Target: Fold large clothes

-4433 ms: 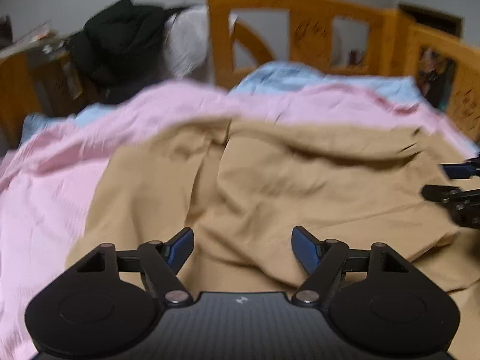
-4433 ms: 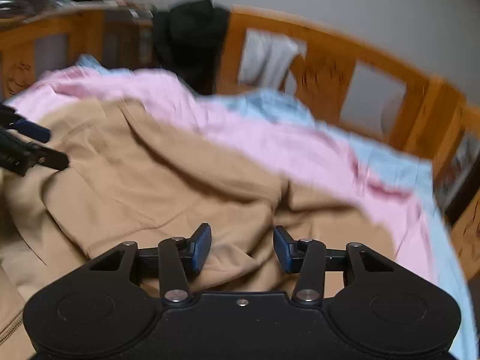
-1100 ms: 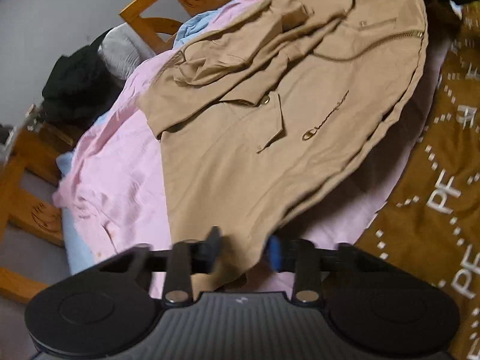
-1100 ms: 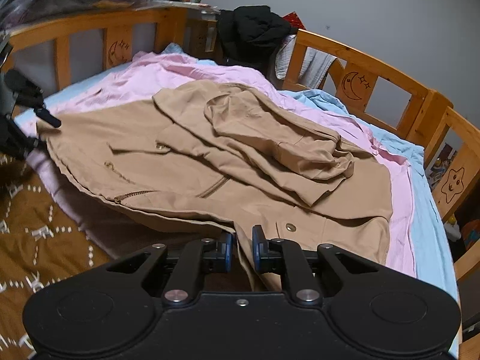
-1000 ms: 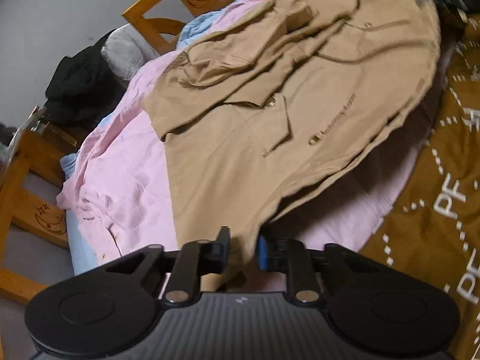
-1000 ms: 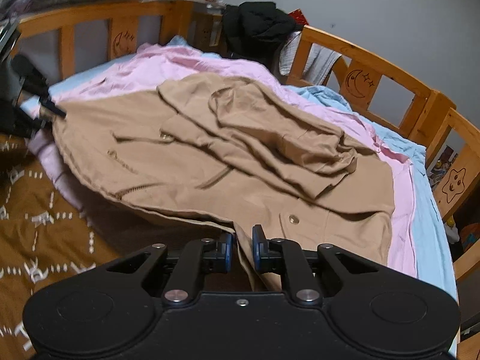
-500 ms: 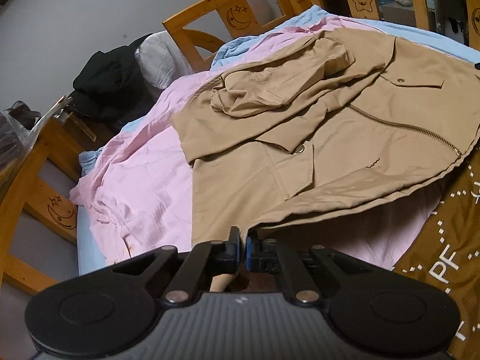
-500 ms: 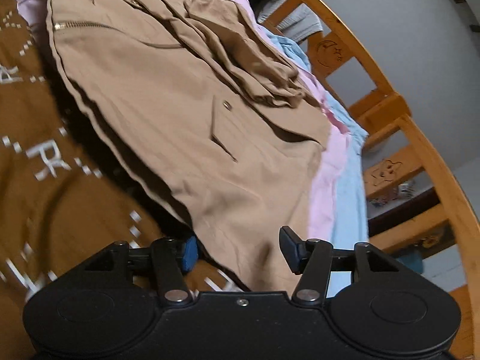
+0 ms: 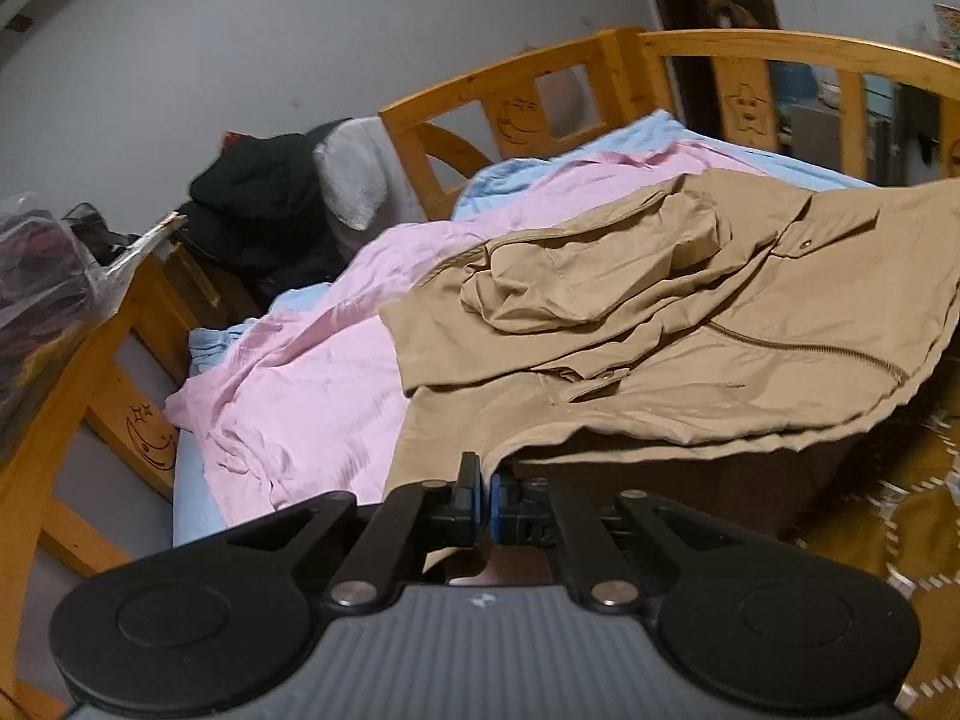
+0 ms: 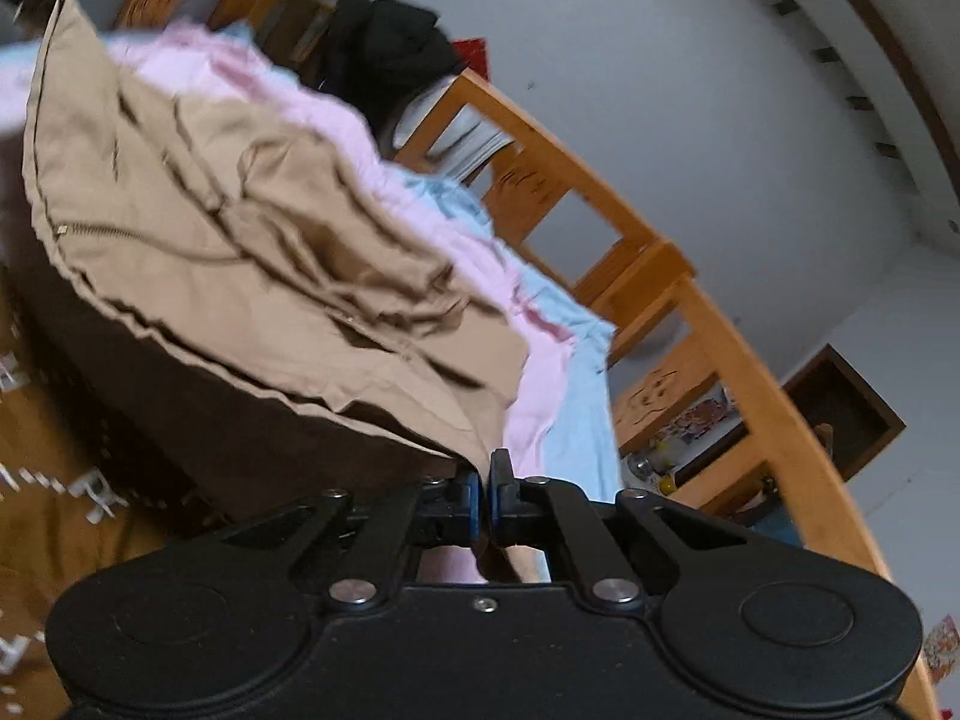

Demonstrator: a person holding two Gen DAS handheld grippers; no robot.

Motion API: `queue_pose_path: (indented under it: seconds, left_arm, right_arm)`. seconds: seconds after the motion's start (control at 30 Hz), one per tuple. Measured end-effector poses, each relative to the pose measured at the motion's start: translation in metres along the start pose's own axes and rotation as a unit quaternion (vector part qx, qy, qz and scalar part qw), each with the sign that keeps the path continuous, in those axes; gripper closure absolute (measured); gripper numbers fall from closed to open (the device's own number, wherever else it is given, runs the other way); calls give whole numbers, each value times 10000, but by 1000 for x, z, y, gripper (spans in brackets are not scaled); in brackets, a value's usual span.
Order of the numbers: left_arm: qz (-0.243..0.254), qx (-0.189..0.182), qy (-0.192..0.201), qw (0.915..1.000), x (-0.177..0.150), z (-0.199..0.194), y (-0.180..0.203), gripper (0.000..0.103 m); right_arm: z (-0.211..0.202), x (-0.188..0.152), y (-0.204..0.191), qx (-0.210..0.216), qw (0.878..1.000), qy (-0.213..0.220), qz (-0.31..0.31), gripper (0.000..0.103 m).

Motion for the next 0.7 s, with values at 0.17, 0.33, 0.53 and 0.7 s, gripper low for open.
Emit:
queue_pose_path:
  seconds: [0.17, 0.33, 0.53, 0.7]
  left_arm:
    - [27, -128, -120, 9998, 7, -23, -12, 101]
    - [-294, 153, 54, 9994, 38, -1, -22, 101]
    - [-867, 504, -380, 9942, 86, 92, -46, 100]
    - [-1229, 481, -946, 9867, 109, 182, -52, 100]
  right_arm:
    - [-41, 8, 11, -32, 10000, 43, -40, 101]
    - [-32, 38, 31, -235, 9991, 319, 117, 101]
    - [53, 79, 89, -153, 9978, 107, 639, 101]
    - [158, 98, 126, 46, 9938, -382, 1040, 101]
Point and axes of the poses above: each gripper's, at about its wrist camera, not at the fingertips, and z roughly the way its jaws point, y to its right, x to its top, the point moved 6 cm from there along z, roughly the way its jaws point, and after that the axes turned 12 degrees about x, right-handed, at the moved point
